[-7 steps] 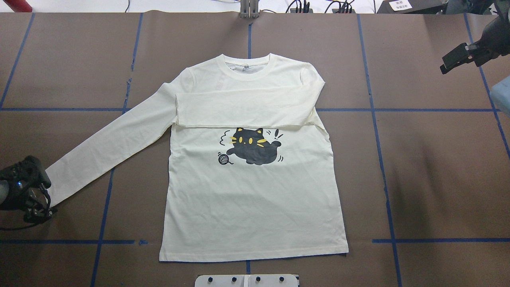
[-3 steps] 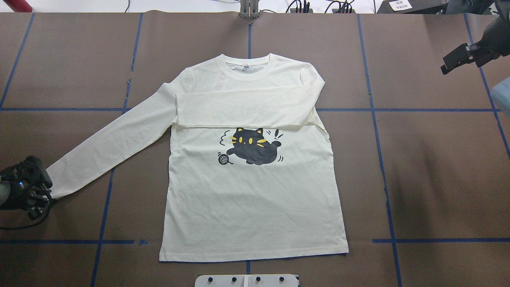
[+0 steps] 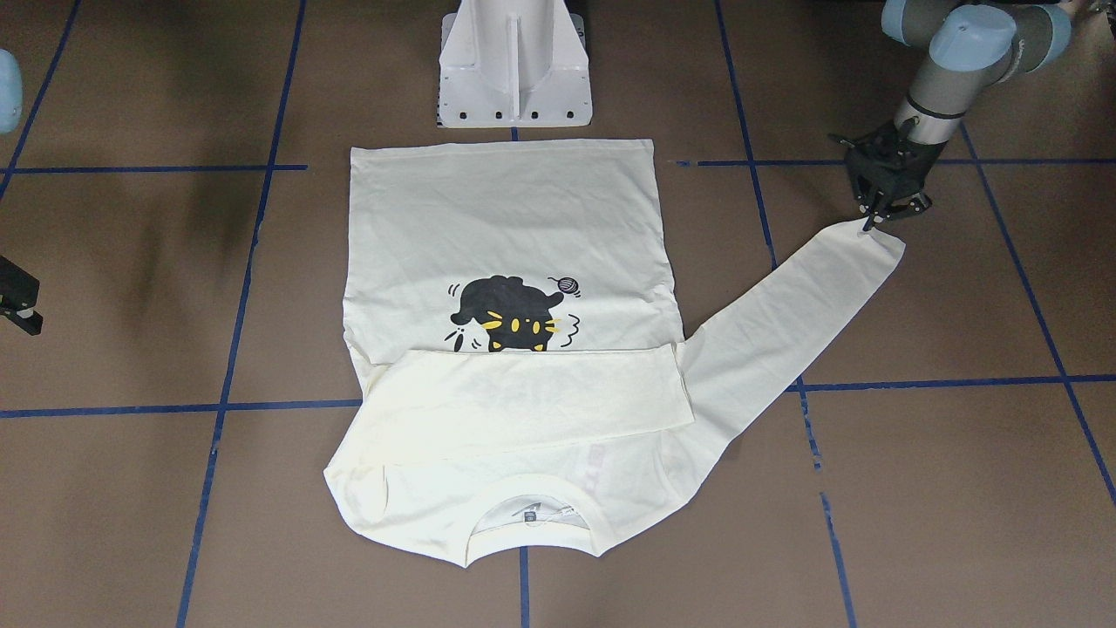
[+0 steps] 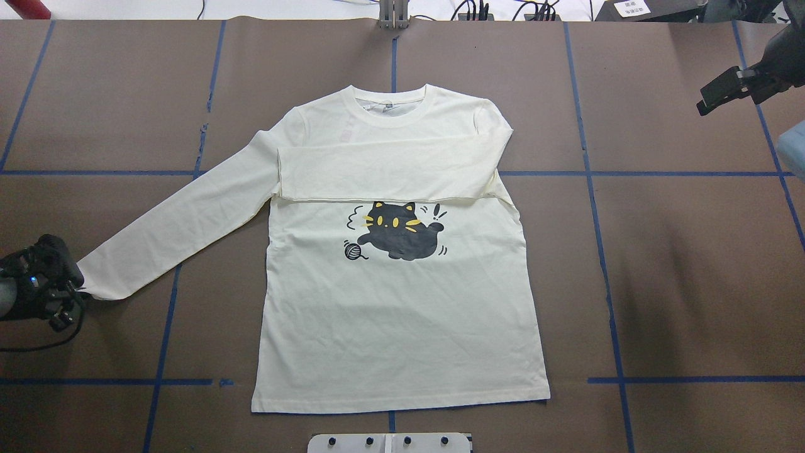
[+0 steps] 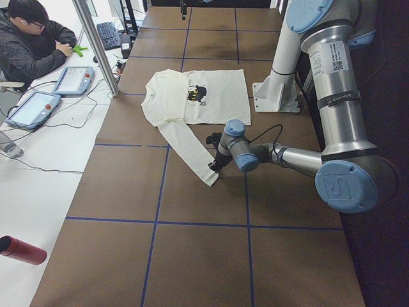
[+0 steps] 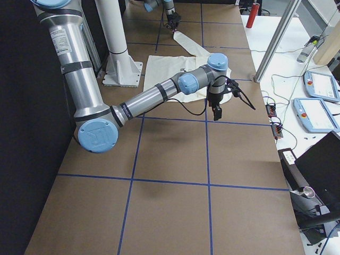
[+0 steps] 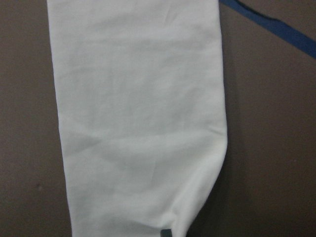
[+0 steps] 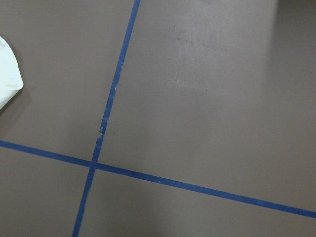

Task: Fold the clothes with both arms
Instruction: 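Lower the left gripper and grasp the cuff of the other sleeve, then lift the sleeve with the left gripper and fold it across the chest, then release the sleeve and withdraw the left gripper while the right gripper approaches the shoulder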

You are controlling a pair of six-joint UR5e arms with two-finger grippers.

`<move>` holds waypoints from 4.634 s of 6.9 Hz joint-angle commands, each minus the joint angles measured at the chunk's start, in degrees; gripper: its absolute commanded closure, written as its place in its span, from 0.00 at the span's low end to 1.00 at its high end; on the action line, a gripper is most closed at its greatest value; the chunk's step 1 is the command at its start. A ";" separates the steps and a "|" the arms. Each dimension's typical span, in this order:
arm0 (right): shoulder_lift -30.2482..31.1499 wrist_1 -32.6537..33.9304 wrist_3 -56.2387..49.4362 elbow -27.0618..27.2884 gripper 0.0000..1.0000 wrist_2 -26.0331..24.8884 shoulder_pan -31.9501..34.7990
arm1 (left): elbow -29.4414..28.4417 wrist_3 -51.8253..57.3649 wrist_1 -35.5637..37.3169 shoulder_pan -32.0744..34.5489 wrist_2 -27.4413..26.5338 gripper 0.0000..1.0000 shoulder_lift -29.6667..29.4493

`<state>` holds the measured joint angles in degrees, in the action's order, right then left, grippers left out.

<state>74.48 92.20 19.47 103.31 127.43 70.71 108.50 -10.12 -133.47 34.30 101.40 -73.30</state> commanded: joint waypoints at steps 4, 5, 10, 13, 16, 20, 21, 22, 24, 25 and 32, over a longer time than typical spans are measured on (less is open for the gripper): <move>0.41 0.00 -0.13 -0.04 0.00 0.01 0.04 | 2.95 -0.42 11.16 13.04 0.11 1.00 -15.76; 0.49 0.00 -0.13 -0.04 0.00 0.01 0.04 | 2.77 -0.69 16.17 15.16 0.03 1.00 -21.05; 0.84 0.00 -0.13 -0.04 0.00 -0.08 0.74 | -9.38 -21.37 45.40 16.07 -0.24 1.00 -60.74; 0.58 0.00 -0.05 -0.13 0.00 -0.17 0.92 | -21.63 -36.60 44.88 5.28 -13.03 1.00 -75.91; 0.67 0.00 0.13 -0.21 0.00 -0.25 1.01 | -28.47 -36.55 35.44 -2.90 -23.61 1.00 -78.14; 0.58 0.00 0.30 -0.39 0.00 -0.95 0.92 | -37.04 -37.25 21.44 -7.48 -25.47 0.40 -78.23; 0.58 0.00 0.30 -0.39 0.00 -0.96 0.92 | -39.57 -38.64 17.76 -8.79 -25.46 0.40 -78.23; 0.58 -0.09 0.30 -0.39 0.00 -0.96 0.92 | -41.33 -40.83 15.63 -9.24 -25.37 0.26 -78.40; -0.03 -0.18 0.92 -0.22 0.00 -0.78 0.57 | -41.26 -46.89 8.96 -8.90 -23.02 0.00 -77.53; -0.21 -0.35 1.01 0.13 0.00 -0.61 0.31 | -40.04 -46.14 9.63 -5.76 -15.60 0.00 -77.26; -15.39 -6.60 18.14 -5.75 0.00 -12.68 -18.38 | -25.97 -12.52 24.31 17.61 10.01 0.00 -59.71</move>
<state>62.38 85.08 36.19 98.76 119.76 56.65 81.74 -29.58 -109.34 47.91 108.69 -136.21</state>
